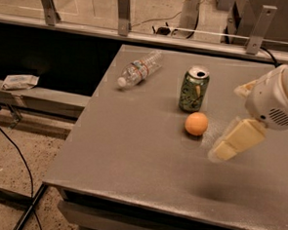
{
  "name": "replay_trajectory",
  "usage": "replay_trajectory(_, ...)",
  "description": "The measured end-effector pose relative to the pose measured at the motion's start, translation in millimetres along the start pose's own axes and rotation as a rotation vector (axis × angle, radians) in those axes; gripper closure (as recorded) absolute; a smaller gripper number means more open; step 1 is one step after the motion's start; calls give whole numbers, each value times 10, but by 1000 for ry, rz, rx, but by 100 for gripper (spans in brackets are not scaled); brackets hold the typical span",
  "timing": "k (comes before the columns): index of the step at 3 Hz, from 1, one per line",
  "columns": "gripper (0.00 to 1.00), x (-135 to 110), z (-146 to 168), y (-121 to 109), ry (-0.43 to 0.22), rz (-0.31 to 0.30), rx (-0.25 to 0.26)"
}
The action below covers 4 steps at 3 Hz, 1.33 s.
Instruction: Pick orange
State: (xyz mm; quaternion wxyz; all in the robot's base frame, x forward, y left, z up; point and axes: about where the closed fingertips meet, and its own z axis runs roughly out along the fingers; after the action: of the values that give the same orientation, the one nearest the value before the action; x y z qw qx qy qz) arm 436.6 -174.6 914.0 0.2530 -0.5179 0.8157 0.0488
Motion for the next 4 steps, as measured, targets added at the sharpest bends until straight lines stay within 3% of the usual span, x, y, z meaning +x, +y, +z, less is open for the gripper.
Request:
replay_trajectory(2, 0, -307, 536, -171, -174, 124, 76)
replay_trajectory(3, 0, -239, 673, -290, -161, 180, 109)
replay_trajectory(4, 0, -125, 783, -320, -151, 237, 111)
